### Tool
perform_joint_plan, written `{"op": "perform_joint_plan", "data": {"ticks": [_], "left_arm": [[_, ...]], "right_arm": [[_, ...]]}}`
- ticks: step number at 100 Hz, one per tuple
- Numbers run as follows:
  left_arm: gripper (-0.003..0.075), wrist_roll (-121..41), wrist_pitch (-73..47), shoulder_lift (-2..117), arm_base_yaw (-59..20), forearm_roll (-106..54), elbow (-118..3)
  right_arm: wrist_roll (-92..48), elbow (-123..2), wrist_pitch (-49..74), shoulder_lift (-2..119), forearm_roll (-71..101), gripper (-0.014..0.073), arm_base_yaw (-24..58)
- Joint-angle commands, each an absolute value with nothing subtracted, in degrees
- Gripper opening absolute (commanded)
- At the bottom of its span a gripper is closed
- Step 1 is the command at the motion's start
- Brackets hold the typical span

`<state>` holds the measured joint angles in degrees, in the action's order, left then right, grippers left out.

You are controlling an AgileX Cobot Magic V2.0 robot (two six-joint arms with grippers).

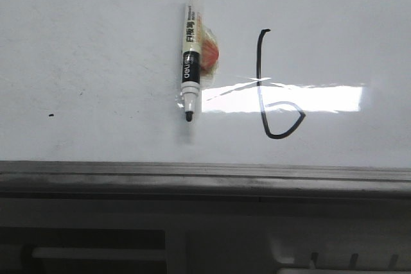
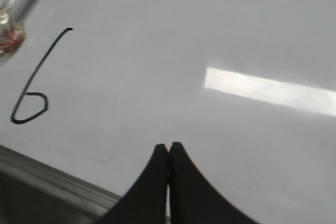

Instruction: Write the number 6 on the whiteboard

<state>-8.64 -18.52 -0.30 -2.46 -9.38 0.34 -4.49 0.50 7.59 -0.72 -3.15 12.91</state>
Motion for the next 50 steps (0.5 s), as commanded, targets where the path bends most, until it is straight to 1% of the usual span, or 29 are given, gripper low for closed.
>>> {"op": "perform_joint_plan", "data": {"ticks": [1, 8, 11, 14, 23, 50], "left_arm": [[-0.0019, -8.1, -14.9, 0.2, -2.3, -9.8, 2.8], [-0.0019, -8.1, -14.9, 0.2, -2.3, -9.8, 2.8], [-0.0019, -8.1, -14.9, 0.2, -2.3, -9.8, 2.8], [-0.0019, -8.1, -14.9, 0.2, -2.3, -9.8, 2.8], [-0.0019, -8.1, -14.9, 0.2, -2.3, -9.8, 2.8], [-0.0019, -8.1, -14.9, 0.2, -2.3, -9.8, 2.8]], "right_arm": [[-4.1, 1.4, 8.3, -0.3, -2.8, -0.0064, 9.8], [-4.1, 2.4, 13.1, -0.6, -2.8, -0.0064, 8.3], [-4.1, 2.4, 18.1, -1.1, -2.7, -0.0064, 8.0], [-4.1, 2.0, 19.8, -1.5, -2.7, -0.0064, 7.9], [-4.1, 2.3, 17.3, -1.6, -2.7, -0.0064, 7.9], [-4.1, 2.3, 17.5, -1.6, -2.9, -0.0064, 7.9]]}}
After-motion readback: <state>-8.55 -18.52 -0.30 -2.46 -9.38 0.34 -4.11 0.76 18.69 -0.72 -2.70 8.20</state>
